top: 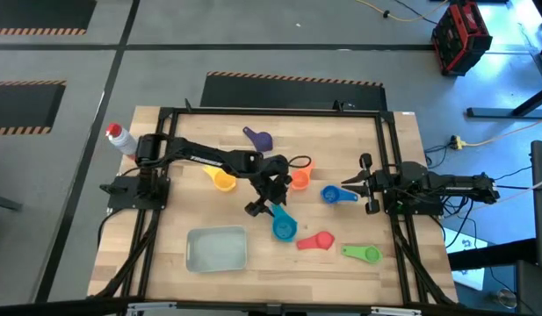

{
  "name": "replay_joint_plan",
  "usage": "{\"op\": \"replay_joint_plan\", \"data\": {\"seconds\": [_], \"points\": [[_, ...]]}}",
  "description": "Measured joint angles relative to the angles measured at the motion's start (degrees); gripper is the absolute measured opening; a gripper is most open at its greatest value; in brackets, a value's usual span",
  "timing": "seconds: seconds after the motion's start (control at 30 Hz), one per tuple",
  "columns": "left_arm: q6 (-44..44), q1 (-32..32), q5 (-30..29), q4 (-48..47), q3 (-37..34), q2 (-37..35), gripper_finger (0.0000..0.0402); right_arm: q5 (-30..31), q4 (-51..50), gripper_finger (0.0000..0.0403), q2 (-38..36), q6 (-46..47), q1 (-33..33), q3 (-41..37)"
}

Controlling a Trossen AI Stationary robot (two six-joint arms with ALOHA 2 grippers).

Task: Nest measuring cups in basket
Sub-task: Put the light blue measuring cup into the gray bin

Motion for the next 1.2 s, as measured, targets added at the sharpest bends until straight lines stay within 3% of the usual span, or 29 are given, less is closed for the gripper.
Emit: {"op": "replay_joint_plan", "data": {"seconds": [0.27, 0.67, 1.0, 1.2], "points": [[3.79, -1.68, -7.15, -1.47, -0.16, 2.95, 0.0267, 0.0, 0.0, 0.0053, 0.0, 0.0, 0.02, 0.0], [3.36, -2.94, -9.96, -1.76, -0.19, 3.57, 0.0267, 0.0, -0.01, 0.0053, 0.0, 0.09, 0.02, 0.01], [-6.22, -2.94, -11.38, -2.88, -0.23, -0.03, 0.0267, 0.0, -0.01, 0.0053, 0.0, 0.04, 0.02, 0.01], [-16.8, -2.86, -8.02, 0.02, -0.1, -3.16, 0.0267, 0.0, 0.0, 0.0053, 0.02, 0.02, 0.0, 0.02]]}}
